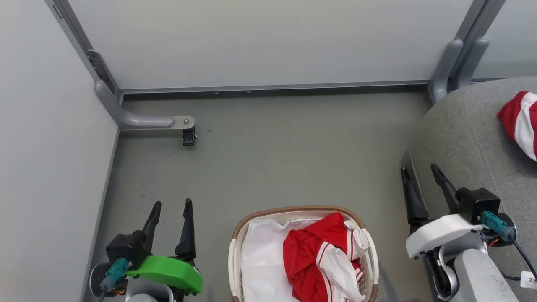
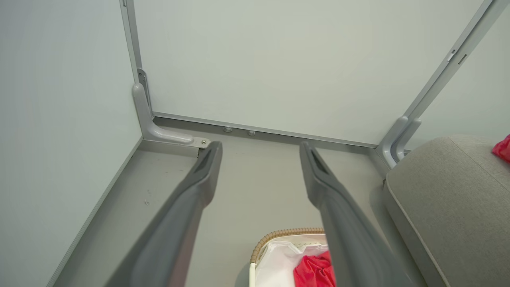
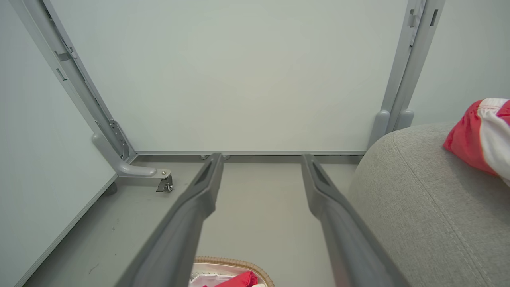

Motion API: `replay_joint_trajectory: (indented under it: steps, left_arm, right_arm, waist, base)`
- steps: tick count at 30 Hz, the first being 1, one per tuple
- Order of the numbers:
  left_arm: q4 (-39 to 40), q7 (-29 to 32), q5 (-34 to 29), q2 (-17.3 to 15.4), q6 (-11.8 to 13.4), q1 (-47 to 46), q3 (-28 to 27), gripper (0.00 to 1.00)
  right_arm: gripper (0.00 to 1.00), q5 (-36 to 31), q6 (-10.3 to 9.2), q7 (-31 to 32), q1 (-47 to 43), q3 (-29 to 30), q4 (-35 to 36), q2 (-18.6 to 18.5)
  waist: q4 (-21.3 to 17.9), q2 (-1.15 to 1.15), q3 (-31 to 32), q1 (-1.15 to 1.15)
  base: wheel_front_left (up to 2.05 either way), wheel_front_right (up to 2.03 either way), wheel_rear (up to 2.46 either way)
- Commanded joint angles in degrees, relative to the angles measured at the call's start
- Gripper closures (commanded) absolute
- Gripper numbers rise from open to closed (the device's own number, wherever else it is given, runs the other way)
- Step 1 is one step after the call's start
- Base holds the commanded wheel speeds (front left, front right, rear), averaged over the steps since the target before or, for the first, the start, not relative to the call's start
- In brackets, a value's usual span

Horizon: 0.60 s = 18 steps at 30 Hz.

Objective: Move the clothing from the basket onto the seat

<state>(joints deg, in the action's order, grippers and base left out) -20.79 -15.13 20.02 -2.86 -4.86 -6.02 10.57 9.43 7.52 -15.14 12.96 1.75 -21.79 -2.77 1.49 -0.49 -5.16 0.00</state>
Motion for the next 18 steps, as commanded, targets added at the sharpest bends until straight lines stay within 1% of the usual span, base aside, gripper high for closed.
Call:
replay_joint_trajectory:
  steps: [1, 7, 11, 15, 18]
  left_arm:
    - [0.0, 0.0, -0.1, -0.1, 0.0, -0.6, 0.1, 0.00]
    - [-0.2, 0.0, -1.7, -0.1, -0.4, -2.6, 1.6, 0.00]
    - [-1.1, 0.0, -3.7, -0.1, -1.0, -5.9, 3.6, 0.00]
    - [-2.6, 0.0, -5.4, -0.1, -1.8, -11.0, 7.4, 0.00]
    - [-5.3, 0.0, -6.6, -0.1, -2.2, -15.7, 12.3, 0.00]
  right_arm:
    - [0.00, -0.3, -0.06, 0.0, -0.2, 0.0, 0.3, -0.2]
    - [0.00, 0.1, -0.06, 0.0, 1.0, 0.1, 1.1, -0.2]
    - [0.00, -1.1, -0.06, 0.0, 3.1, 3.2, 2.4, -0.2]
    - [0.00, -2.6, -0.06, 0.0, 5.9, 6.9, 4.5, -0.2]
    - [0.00, -3.5, -0.06, 0.0, 8.4, 9.1, 5.9, -0.2]
  waist:
    - [0.0, 0.49, -0.3, 0.00]
    - [-0.1, 0.49, -2.4, 0.00]
    - [-0.8, 0.49, -5.3, 0.00]
    - [-1.9, 0.49, -9.9, 0.00]
    - [-2.9, 0.49, -14.5, 0.00]
  base:
    - [0.00, 0.00, 0.00]
    - [0.00, 0.00, 0.00]
    - [0.00, 0.00, 0.00]
    - [0.00, 0.00, 0.00]
    - [0.00, 0.00, 0.00]
